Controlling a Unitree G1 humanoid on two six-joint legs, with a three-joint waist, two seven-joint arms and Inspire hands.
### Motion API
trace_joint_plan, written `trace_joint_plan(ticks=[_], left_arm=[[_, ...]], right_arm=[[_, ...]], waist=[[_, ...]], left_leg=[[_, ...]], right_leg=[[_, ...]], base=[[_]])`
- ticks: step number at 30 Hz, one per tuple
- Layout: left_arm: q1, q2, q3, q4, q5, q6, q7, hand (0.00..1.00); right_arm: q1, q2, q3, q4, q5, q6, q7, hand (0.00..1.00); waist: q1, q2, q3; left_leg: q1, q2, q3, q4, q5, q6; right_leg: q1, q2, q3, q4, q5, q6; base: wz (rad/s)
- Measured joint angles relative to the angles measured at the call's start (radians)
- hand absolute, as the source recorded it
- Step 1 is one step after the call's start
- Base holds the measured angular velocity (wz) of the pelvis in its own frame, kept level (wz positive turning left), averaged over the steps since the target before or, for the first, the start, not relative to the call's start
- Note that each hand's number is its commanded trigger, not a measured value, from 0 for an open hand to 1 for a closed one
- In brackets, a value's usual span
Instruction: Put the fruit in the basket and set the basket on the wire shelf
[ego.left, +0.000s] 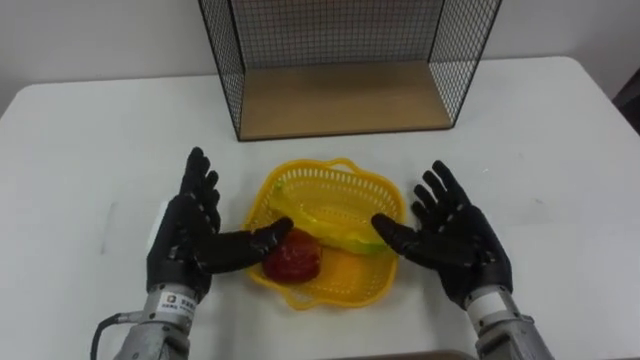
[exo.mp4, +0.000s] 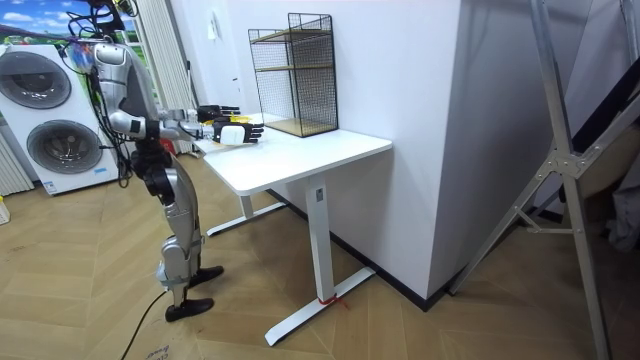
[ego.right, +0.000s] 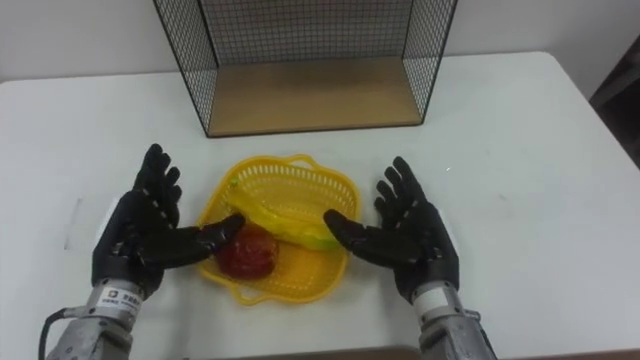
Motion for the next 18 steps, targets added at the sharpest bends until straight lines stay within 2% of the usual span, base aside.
trace_joint_plan(ticks=[18], left_arm=[[0.001,0.001,-0.035,0.054,0.000,0.007,-0.077,0.00]], right_arm=[[0.000,-0.001,0.025,0.016,0.029,-0.010,0.037,0.00]], waist=[[-0.002,-0.008,0.0022]], left_leg=[[0.011,0.001,0.007,-0.006,0.000,0.000]], right_leg=[[0.000,0.000,0.005,0.000,0.000,0.000]], base=[[-0.01]])
